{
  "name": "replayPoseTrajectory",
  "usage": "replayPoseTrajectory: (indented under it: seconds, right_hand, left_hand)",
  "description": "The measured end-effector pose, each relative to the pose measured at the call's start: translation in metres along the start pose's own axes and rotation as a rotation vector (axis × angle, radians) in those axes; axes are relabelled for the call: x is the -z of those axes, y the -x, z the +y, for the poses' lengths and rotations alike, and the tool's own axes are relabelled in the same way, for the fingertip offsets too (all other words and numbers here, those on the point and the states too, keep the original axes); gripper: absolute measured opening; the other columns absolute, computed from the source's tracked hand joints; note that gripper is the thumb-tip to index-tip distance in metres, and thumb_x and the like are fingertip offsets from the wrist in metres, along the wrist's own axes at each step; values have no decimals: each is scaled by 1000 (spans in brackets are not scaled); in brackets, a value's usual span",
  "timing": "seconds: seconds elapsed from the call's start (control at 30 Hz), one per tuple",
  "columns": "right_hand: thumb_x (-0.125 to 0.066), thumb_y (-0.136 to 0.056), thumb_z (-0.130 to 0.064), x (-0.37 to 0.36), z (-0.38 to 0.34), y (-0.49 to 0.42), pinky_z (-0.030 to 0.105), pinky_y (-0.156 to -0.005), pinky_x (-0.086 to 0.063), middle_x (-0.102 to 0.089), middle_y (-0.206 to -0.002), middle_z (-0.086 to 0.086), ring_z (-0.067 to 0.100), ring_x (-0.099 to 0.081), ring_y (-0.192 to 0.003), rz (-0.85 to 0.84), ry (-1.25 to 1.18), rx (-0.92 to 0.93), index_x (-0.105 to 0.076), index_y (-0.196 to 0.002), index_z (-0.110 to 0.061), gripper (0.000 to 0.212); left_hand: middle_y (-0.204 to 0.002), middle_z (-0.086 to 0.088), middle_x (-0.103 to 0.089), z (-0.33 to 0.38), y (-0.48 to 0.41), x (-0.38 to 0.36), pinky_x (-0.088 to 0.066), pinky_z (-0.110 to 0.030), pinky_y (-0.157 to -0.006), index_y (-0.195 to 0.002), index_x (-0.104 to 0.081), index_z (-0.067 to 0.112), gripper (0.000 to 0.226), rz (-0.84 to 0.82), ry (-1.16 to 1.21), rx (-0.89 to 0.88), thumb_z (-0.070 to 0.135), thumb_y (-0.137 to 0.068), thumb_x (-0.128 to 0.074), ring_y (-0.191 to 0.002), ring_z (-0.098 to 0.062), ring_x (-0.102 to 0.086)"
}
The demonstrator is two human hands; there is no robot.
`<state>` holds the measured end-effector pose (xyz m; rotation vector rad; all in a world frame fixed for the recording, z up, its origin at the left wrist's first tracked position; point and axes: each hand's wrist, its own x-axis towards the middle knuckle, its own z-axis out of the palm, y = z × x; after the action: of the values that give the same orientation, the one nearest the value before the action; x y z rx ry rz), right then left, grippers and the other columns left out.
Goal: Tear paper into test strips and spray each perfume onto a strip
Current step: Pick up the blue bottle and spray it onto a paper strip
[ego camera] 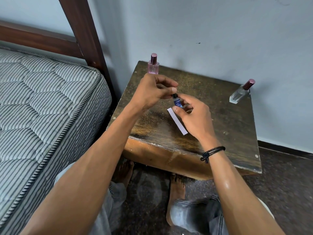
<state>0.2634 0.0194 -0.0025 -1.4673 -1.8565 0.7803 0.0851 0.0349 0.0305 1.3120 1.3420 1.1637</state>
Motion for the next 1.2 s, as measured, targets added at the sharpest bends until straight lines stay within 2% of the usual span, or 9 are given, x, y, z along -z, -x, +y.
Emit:
replayPoseTrajectory:
  seconds: [0.13,0.27,0.43,0.53,0.63,0.83,0.97,1.1,1.2]
  right_hand:
    - [-77,-92,-28,1,1,-1,23,-87,-48,-70,-122,-12,2,-62,-95,-20,11,12,-66,-136,-31,46]
    - [-78,-91,-26,2,1,-1,14,-78,-43,-67,-109,-15,-14,-57,-86,-15,23,17,-67,-134,-29,45]
    - [-77,-92,-26,2,-1,0,28,-87,-50,-65,-105,-15,3,-60,-88,-20,41,22,-66,-135,-29,45]
    - [-77,-91,-26,2,1,0,21,-80,-47,-58,-96,-25,-5,-58,-88,-7,36,24,-67,-133,-31,43]
    - [-78,-91,-26,2,1,0,16,-76,-44,-57,-95,-26,-8,-58,-87,3,29,35,-66,-132,-32,43]
    - [-78,-91,-24,0,0,0,14,-74,-44,-58,-96,-25,-7,-58,-87,15,29,44,-66,-131,-32,43]
    - [-77,-91,-23,-1,-3,1,21,-76,-48,-60,-101,-16,-3,-58,-87,22,42,67,-66,-130,-31,41]
    - [-76,-92,-18,4,5,10,34,-78,-53,-60,-97,-12,10,-59,-85,16,116,14,-66,-127,-29,38]
    - [-77,-92,-22,6,11,18,20,-69,-46,-61,-90,-17,1,-59,-81,110,24,-48,-67,-125,-31,36]
  left_hand:
    - [-91,-14,-75,0,1,0,-62,-41,-84,-99,-76,4,17,7,-20,4,1,-82,-78,-86,-25,-74]
    - [-85,-9,-73,1,1,1,-61,-43,-84,-98,-75,4,17,11,-24,-3,0,-82,-78,-80,-20,-70]
    - [-91,-13,-73,0,2,0,-61,-45,-85,-108,-73,1,25,18,-29,-18,-1,-83,-77,-83,-21,-70]
    - [-94,-17,-71,1,3,0,-61,-44,-85,-110,-72,2,27,28,-17,-37,-1,-83,-76,-84,-20,-69]
    - [-95,-18,-71,1,2,0,-62,-42,-84,-111,-72,2,28,29,-14,-49,0,-83,-77,-84,-20,-70]
    - [-97,-21,-71,2,3,1,-62,-36,-82,-110,-72,1,28,45,-2,-52,-2,-83,-76,-85,-19,-71]
    - [-96,-21,-71,3,5,-2,-62,-36,-83,-109,-72,2,26,40,-17,-59,-2,-83,-76,-87,-21,-71]
    - [-85,-11,-72,10,-2,25,-60,-45,-85,-100,-73,0,17,290,126,-73,-3,-84,-74,-78,-22,-68]
    - [-81,-2,-74,8,-3,50,-61,-34,-81,-98,-75,10,17,318,216,-108,2,-83,-77,-77,-17,-69]
